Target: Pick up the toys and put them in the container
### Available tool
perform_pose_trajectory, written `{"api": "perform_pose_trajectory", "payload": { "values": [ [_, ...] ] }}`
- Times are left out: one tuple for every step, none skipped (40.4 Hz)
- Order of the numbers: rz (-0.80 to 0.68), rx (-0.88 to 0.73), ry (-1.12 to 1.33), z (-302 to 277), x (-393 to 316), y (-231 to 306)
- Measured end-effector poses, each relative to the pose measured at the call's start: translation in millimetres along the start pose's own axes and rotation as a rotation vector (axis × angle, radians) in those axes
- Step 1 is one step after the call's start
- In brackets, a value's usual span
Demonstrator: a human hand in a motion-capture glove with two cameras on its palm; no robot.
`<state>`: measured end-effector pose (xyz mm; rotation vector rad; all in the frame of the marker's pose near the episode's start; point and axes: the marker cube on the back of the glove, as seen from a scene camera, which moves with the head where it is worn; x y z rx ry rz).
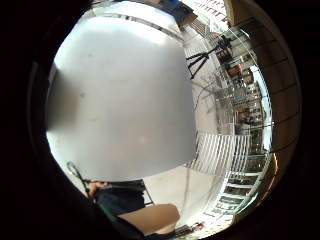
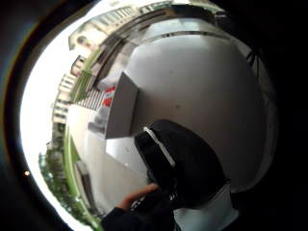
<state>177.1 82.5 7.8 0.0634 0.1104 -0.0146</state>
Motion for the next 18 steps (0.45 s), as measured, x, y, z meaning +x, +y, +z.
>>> {"api": "perform_pose_trajectory", "payload": {
  "values": [
    [0.005, 0.000, 0.003, 3, 4, 3],
    [0.010, 0.000, 0.005, 6, 8, 6],
    [0.016, 0.000, 0.006, 9, 11, 8],
    [0.022, 0.000, 0.005, 12, 14, 11],
    [0.030, -0.001, 0.002, 15, 16, 14],
    [0.036, -0.004, -0.002, 17, 18, 17],
    [0.040, -0.008, -0.007, 20, 20, 18],
    [0.042, -0.014, -0.013, 22, 23, 19],
    [0.044, -0.019, -0.020, 24, 27, 18],
    [0.046, -0.022, -0.026, 27, 30, 18],
    [0.049, -0.023, -0.029, 28, 32, 19],
    [0.053, -0.023, -0.030, 30, 33, 20],
    [0.058, -0.022, -0.028, 31, 34, 22],
    [0.064, -0.019, -0.025, 32, 34, 23],
    [0.070, -0.016, -0.022, 33, 34, 24],
    [0.076, -0.013, -0.020, 34, 35, 25],
    [0.081, -0.011, -0.019, 34, 36, 25],
    [0.083, -0.009, -0.018, 35, 36, 25]
  ]
}}
